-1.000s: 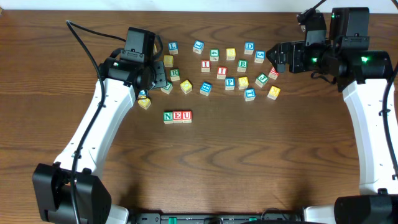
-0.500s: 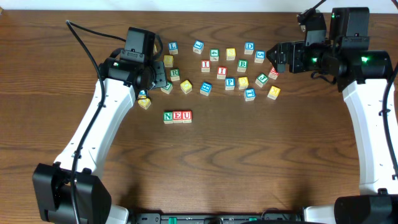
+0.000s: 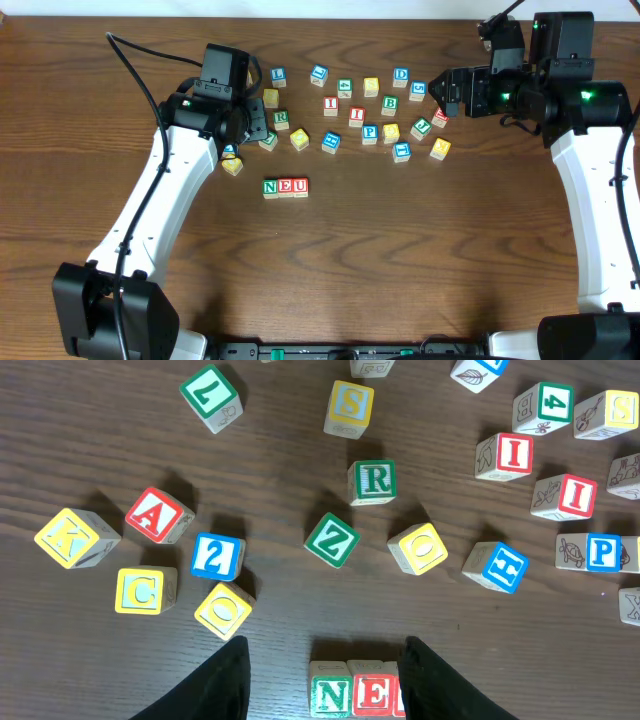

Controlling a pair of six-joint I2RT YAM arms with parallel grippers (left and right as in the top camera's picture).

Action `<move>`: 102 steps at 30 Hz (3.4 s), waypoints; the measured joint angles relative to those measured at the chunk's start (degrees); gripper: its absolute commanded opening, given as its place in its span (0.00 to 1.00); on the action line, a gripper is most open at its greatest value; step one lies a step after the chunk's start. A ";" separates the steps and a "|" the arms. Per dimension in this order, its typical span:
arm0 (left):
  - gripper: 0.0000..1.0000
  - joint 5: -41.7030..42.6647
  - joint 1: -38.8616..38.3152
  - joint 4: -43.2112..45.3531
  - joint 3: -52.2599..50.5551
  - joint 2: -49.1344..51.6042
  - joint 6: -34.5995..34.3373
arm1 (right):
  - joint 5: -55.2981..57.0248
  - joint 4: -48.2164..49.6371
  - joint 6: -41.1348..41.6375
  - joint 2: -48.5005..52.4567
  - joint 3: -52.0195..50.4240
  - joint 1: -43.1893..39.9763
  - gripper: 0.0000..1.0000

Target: Spell out NEURIPS

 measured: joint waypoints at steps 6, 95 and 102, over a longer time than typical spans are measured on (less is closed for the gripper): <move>0.47 0.00 0.00 0.00 0.00 0.00 0.00 | 0.00 0.00 0.00 0.00 0.00 0.00 0.99; 0.62 -8.22 -6.60 1.62 23.39 33.29 -0.52 | 0.00 0.00 0.00 0.00 0.00 0.00 0.99; 0.60 -8.24 -6.51 2.80 22.82 33.33 -0.52 | 0.00 0.00 0.00 0.00 0.00 0.00 0.99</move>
